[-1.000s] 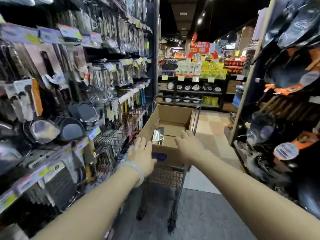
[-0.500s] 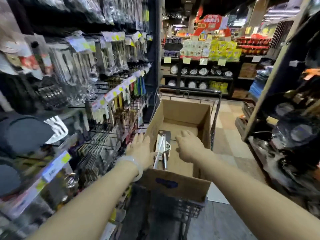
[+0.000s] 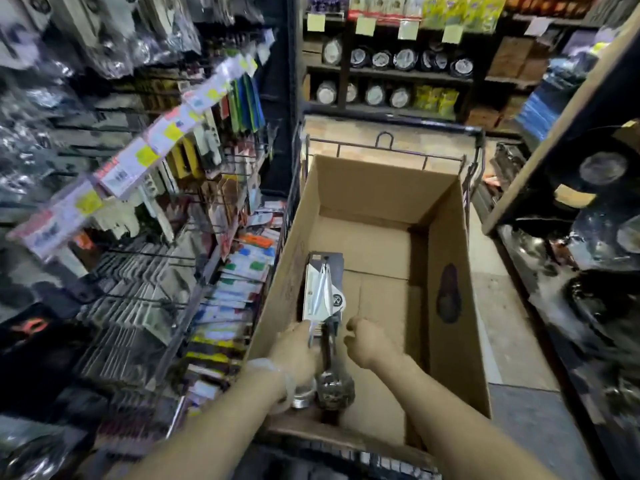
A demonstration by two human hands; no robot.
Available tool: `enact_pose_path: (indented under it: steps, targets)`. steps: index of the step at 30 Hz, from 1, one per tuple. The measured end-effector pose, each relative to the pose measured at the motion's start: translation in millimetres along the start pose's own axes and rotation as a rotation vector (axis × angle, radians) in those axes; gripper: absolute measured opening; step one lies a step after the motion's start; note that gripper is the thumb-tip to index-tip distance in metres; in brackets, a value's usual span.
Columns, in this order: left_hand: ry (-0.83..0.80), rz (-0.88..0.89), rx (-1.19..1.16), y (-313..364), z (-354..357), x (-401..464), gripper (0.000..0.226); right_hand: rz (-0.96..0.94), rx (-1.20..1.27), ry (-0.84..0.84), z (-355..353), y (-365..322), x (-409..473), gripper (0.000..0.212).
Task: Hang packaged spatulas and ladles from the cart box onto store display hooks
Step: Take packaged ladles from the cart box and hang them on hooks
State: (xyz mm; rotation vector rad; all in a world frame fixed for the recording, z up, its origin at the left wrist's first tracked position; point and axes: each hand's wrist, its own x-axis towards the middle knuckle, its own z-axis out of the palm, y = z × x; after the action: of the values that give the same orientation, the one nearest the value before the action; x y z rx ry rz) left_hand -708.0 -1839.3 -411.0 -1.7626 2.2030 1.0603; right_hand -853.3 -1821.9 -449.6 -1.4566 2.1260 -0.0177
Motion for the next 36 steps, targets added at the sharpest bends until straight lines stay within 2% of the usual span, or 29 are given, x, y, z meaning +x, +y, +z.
enact_pose_path:
  steps: [3,7,11,15,19,24,33,36]
  targets:
    - [0.014,0.024,-0.053,-6,12,34,0.034,0.046,0.099,-0.02,24,1,35,0.029]
    - [-0.01,0.001,-0.112,-10,20,71,0.031,0.149,0.291,0.017,40,-1,77,0.035]
    - [-0.001,-0.059,-0.16,-12,28,100,0.032,0.262,0.447,0.088,38,-3,113,0.041]
    - [-0.009,-0.134,-0.24,-11,37,115,0.039,0.333,0.565,0.122,41,0,129,0.035]
    - [-0.016,-0.222,-0.277,-8,44,126,0.039,0.439,0.679,0.134,50,7,127,0.046]
    - [-0.036,-0.273,-0.285,-13,53,137,0.037,0.411,0.692,0.036,72,16,120,0.041]
    - [-0.129,-0.279,-0.212,-16,74,141,0.038,0.393,0.622,0.115,70,19,114,0.026]
    - [-0.137,-0.276,-0.239,-15,73,138,0.041,0.365,0.744,0.084,61,23,108,0.026]
